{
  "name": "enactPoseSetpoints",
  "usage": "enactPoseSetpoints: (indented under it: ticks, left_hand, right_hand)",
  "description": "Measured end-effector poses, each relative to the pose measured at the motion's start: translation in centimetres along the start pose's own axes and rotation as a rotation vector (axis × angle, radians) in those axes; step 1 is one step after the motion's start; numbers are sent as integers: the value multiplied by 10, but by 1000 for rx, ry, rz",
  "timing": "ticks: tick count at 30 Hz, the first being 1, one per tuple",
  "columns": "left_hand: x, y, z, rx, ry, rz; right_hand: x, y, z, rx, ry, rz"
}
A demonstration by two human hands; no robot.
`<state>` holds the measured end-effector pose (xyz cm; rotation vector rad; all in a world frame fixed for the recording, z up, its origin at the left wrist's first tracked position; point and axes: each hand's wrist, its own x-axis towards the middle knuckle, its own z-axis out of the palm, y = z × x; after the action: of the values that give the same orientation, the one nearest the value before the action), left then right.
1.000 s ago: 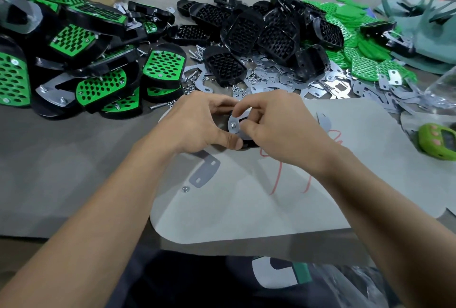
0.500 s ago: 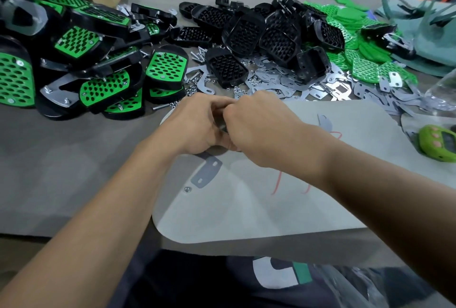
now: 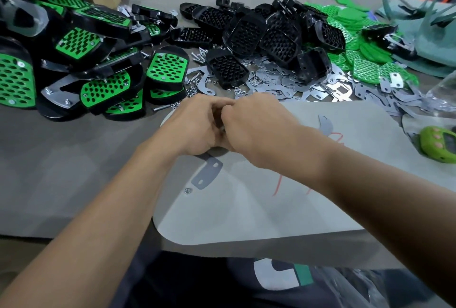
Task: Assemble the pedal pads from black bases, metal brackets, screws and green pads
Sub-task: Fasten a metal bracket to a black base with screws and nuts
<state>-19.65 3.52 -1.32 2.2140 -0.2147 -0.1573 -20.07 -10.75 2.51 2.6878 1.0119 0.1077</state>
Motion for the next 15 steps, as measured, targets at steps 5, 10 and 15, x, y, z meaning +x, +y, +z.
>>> enactPoseSetpoints:
  ticks: [5,10,15]
  left_hand:
    - [0,0,0,34,4,8]
    - [2,-5,2,28,12,-6]
    - [3,-8,3,-50,12,-64]
  right_hand:
    - [2,10,-1,86,-42,-19]
    - [10,-4,-9,-8,-53,-38]
    - [16,2,-7,145,-32,101]
